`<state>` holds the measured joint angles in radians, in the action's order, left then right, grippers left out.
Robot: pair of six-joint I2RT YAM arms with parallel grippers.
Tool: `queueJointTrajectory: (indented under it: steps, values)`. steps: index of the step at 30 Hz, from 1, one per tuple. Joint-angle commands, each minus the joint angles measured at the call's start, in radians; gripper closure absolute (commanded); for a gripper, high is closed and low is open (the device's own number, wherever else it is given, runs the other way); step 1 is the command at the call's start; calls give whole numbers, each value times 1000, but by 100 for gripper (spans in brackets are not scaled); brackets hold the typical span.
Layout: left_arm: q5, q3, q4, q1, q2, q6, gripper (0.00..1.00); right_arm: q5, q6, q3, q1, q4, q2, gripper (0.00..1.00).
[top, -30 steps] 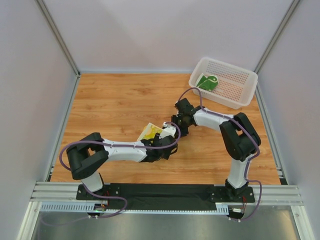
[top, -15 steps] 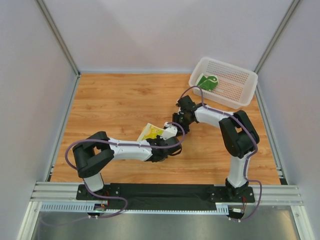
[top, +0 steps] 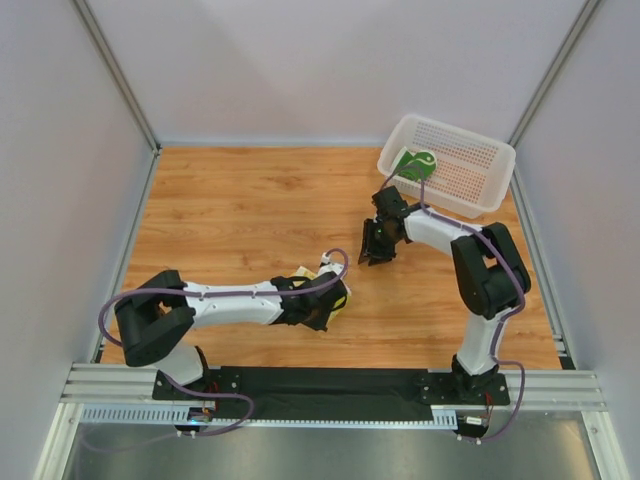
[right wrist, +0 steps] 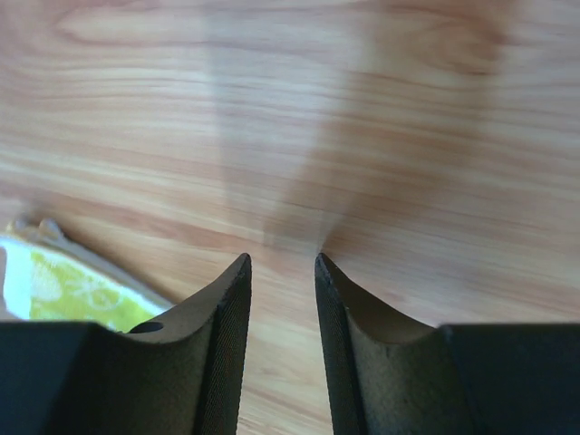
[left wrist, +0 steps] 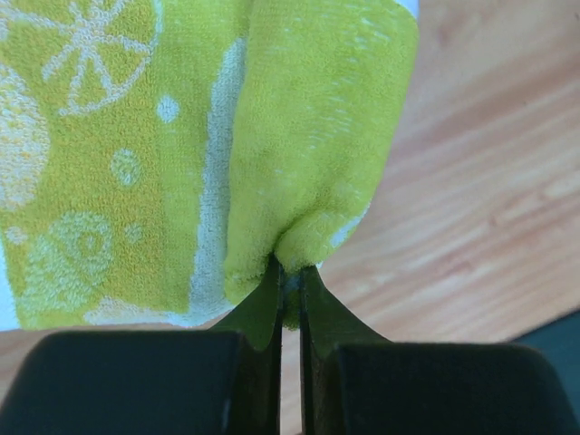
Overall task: Roll the towels
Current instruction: Roll the towel
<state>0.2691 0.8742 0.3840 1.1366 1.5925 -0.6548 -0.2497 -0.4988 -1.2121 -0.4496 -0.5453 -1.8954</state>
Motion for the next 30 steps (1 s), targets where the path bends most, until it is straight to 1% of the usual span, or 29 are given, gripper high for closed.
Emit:
queueJointTrajectory:
  steps: [1,2,4,8,10,11,13,16,19,20,21,22,23,24,25,28,30]
  values:
    - [-258,-60,78,-17,-37,-52,100,112,29,46,55,-16,99,64]
    - [-298,-76,44,-24,-57,-68,100,101,26,66,74,-16,122,63]
    - [-317,-92,20,-40,-74,-88,100,95,22,80,91,-22,176,63]
    - [-425,-148,-86,-80,-130,-120,100,84,28,114,123,-41,243,62]
    - [-473,-188,-132,-112,-161,-137,100,82,32,124,130,-51,272,62]
    - [-529,-204,-187,-126,-195,-156,100,82,35,128,134,-53,283,62]
    - [-567,-245,-223,-170,-229,-183,100,73,40,143,135,-61,303,61]
    - [-655,-309,-307,-233,-314,-250,100,20,42,170,137,-53,328,60]
    - [-705,-378,-353,-308,-354,-302,100,-39,34,213,134,-27,344,58]
    - [-740,-397,-378,-328,-370,-340,100,-74,25,224,134,-18,348,58]
    - [-766,-417,-414,-369,-374,-365,100,-92,22,239,132,5,361,57]
    - [-784,-453,-431,-389,-378,-414,100,-109,19,261,131,14,364,56]
    - [-830,-468,-465,-409,-375,-433,100,-126,16,270,120,21,369,55]
    - [-847,-484,-483,-443,-371,-454,100,-129,14,276,112,28,377,54]
    - [-858,-507,-490,-458,-368,-483,100,-132,13,289,105,33,380,53]
    - [-881,-523,-470,-498,-348,-497,100,-149,-3,310,65,65,392,52]
    - [-906,-544,-500,-524,-322,-525,100,-172,-30,344,25,122,409,51]
